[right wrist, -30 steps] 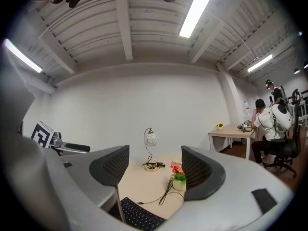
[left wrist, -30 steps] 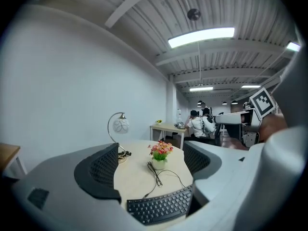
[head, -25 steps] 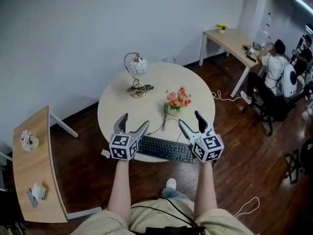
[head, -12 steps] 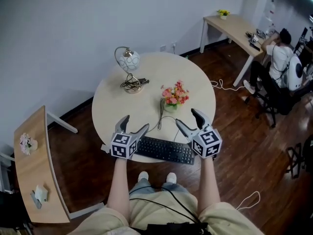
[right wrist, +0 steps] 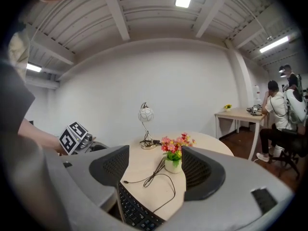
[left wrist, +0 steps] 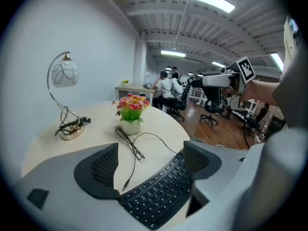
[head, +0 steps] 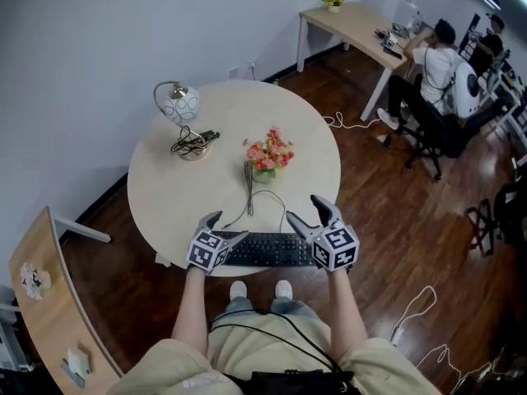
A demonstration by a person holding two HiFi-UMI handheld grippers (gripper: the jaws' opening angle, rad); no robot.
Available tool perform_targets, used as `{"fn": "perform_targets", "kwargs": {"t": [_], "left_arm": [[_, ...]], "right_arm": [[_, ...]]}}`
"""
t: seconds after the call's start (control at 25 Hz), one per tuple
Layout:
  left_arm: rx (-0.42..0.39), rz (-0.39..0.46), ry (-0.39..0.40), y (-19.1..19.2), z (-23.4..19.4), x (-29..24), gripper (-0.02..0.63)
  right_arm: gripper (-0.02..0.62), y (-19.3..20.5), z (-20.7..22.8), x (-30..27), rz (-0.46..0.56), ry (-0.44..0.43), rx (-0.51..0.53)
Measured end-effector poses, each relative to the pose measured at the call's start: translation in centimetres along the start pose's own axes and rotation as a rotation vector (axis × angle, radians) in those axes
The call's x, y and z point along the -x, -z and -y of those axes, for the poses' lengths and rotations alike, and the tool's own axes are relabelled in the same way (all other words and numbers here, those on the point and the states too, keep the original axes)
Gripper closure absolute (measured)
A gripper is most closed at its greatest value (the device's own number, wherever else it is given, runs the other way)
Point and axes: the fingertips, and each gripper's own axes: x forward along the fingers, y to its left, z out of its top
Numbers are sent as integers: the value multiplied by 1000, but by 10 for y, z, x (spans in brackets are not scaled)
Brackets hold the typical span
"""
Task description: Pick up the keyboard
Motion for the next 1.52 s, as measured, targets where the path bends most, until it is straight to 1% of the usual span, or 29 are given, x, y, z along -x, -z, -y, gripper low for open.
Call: {"fn": "perform_targets", "kwargs": {"t": [0.12,0.28,0.36,0.48,0.6,0.8,0.92,1.08,1.2,1.36,1.44,1.52], "left_arm": [[-65,-85,126,21,17,-25,201],[-188,-197,300,40,38,-53,201],[-248,-255,375,50,45,-64,201],[-302,-338,475,66,51,-82,201],[-349,-423,546,84,54,-95,201],[-399,-494,608,89,61,-110,201],[-435,-553,641,98,63,-115,201],[-459,-618,629,107,60,-119,201],[-475,-656,646,115,62,-120,201],[-500,-717,667,134,64,-116,201],[-535,-714,662,138,64,-114,201],[-539,-707,666,139,64,-114,202]], "right_arm": [[244,43,7,13,-41,63,-95],[244,102,14,38,-55,164,-321],[244,126,15,52,-51,217,-411],[244,156,15,69,-52,291,-483],[244,185,11,84,-57,355,-547],[244,240,7,100,-67,430,-671],[244,277,-3,100,-74,449,-774],[244,311,-12,91,-51,443,-916],[244,321,-13,78,-6,430,-990],[244,319,-6,60,107,401,-1051],[244,315,-2,50,161,388,-1077],[245,313,3,42,188,391,-1084]]}}
